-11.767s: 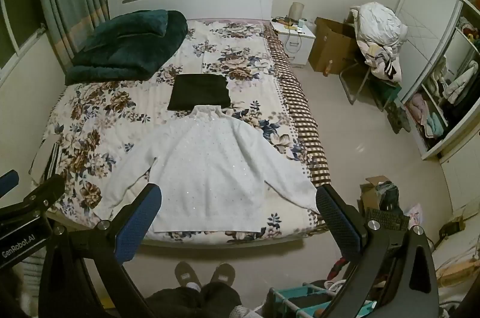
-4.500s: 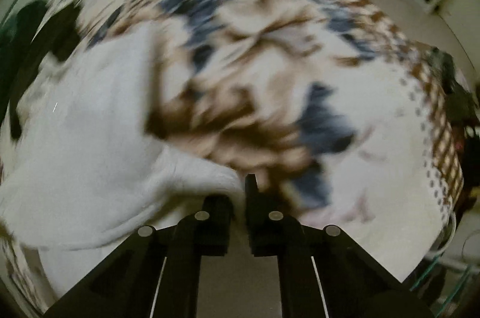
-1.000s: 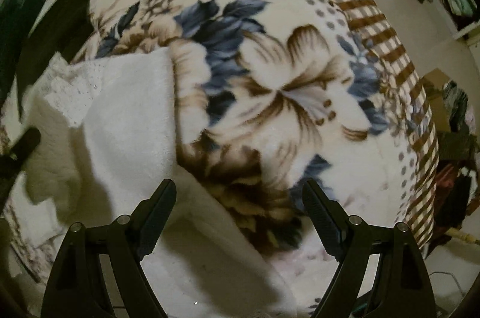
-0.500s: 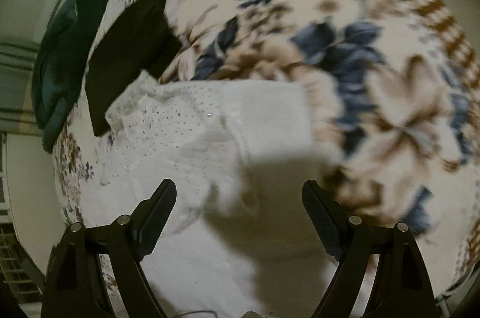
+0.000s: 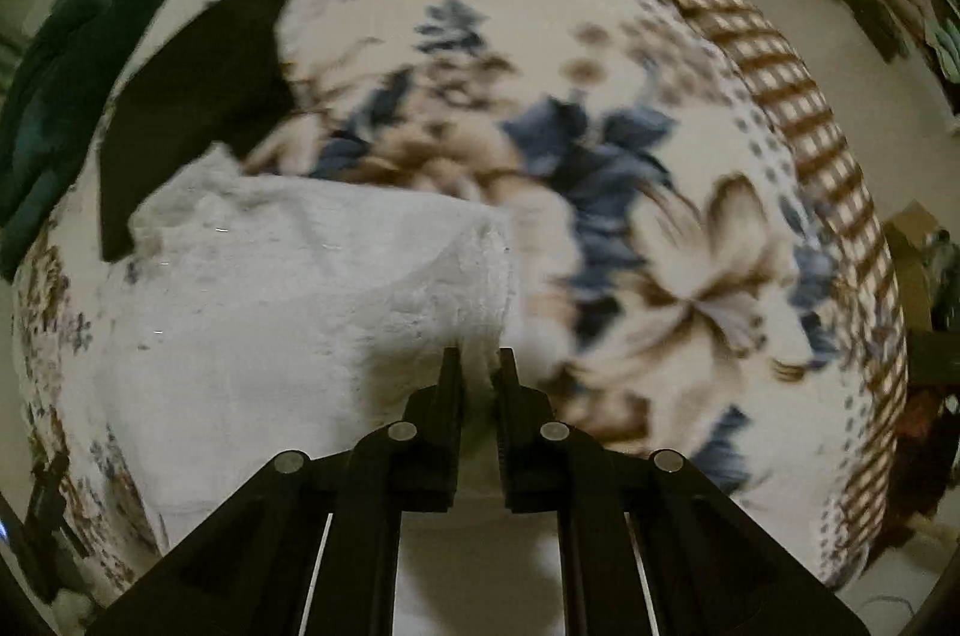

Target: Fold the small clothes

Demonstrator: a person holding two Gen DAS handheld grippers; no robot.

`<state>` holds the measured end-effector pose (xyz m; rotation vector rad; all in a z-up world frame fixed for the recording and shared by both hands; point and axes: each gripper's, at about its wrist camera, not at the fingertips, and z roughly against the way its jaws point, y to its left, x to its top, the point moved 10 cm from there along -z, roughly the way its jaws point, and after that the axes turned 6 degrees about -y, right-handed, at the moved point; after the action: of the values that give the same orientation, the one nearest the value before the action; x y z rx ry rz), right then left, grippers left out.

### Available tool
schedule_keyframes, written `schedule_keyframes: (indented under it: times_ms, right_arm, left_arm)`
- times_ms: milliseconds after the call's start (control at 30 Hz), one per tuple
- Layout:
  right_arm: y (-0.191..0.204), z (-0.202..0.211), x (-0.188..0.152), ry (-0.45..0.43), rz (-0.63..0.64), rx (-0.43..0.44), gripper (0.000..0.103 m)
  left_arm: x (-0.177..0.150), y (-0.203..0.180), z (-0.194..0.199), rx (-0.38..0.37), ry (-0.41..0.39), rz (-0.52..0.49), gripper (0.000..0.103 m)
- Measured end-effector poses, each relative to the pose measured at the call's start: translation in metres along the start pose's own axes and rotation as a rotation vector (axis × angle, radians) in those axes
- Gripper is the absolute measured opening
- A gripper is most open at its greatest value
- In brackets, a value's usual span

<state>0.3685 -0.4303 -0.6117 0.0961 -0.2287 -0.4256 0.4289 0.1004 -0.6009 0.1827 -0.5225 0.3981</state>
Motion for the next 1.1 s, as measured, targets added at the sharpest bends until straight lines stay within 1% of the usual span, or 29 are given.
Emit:
schedule_keyframes:
  times_ms: [33,133,167,200,233,267,300,333,367,400,500,567,667,733,833,900,967,1033,1100]
  right_arm:
    - [-0.005,-0.007,-0.003,0.024,-0.004,-0.006,0.01]
    - [-0.015,-0.032,-0.008,0.087,-0.014,-0.033,0.011]
    - [-0.017,-0.037,-0.009,0.1,-0.019,-0.036,0.015]
    - [-0.019,-0.04,-0.009,0.117,-0.029,-0.032,0.023]
    - [-0.021,-0.04,-0.009,0.126,-0.043,-0.025,0.027]
    - [-0.022,-0.037,-0.008,0.122,-0.056,-0.012,0.035]
    - [-0.025,-0.031,-0.006,0.11,-0.069,0.007,0.044]
    - [-0.029,-0.02,-0.005,0.088,-0.079,0.023,0.049]
    - [-0.033,-0.012,-0.005,0.073,-0.075,0.02,0.057]
    - [-0.037,-0.003,-0.007,0.053,-0.054,0.007,0.059]
    - [-0.044,0.012,-0.026,0.063,0.019,-0.039,0.059]
    - [-0.047,0.017,-0.04,0.083,0.01,-0.041,0.059]
    - [-0.056,0.028,-0.057,0.118,-0.061,-0.004,0.059]
    - [-0.059,0.041,-0.065,0.142,-0.093,0.041,0.059]
    - [-0.077,0.066,-0.07,0.163,-0.073,0.064,0.059]
    - [-0.09,0.075,-0.072,0.178,-0.054,0.065,0.059]
    - [-0.11,0.078,-0.068,0.207,-0.045,0.083,0.059]
    - [-0.123,0.07,-0.055,0.234,-0.045,0.132,0.059]
    - [-0.133,0.053,-0.032,0.247,-0.036,0.179,0.059]
  left_arm:
    - [0.0,-0.006,-0.007,-0.007,0.006,-0.02,0.096]
    - [-0.005,-0.027,-0.039,0.006,0.039,-0.124,0.096]
    - [-0.008,-0.035,-0.052,0.013,0.057,-0.172,0.096]
    - [-0.011,-0.038,-0.059,0.026,0.07,-0.206,0.096]
    - [-0.013,-0.039,-0.062,0.026,0.077,-0.224,0.096]
    - [-0.014,-0.042,-0.062,0.016,0.074,-0.243,0.096]
    - [-0.011,-0.042,-0.059,0.01,0.06,-0.254,0.096]
    - [-0.009,-0.042,-0.051,0.002,0.04,-0.266,0.096]
    - [-0.008,-0.041,-0.045,-0.006,0.031,-0.27,0.096]
    - [-0.008,-0.039,-0.038,-0.01,0.027,-0.267,0.096]
    - [-0.01,-0.036,-0.02,-0.038,0.03,-0.244,0.096]
    - [-0.012,-0.036,-0.002,-0.053,0.021,-0.247,0.096]
    - [-0.018,-0.041,0.017,-0.068,0.004,-0.274,0.096]
    - [-0.023,-0.043,0.029,-0.081,-0.009,-0.283,0.096]
    - [-0.042,-0.048,0.046,-0.09,-0.007,-0.285,0.096]
    - [-0.061,-0.054,0.056,-0.091,0.014,-0.277,0.096]
    - [-0.089,-0.062,0.069,-0.081,0.042,-0.263,0.096]
    - [-0.116,-0.072,0.081,-0.061,0.067,-0.259,0.096]
    - [-0.148,-0.083,0.097,-0.03,0.084,-0.253,0.096]
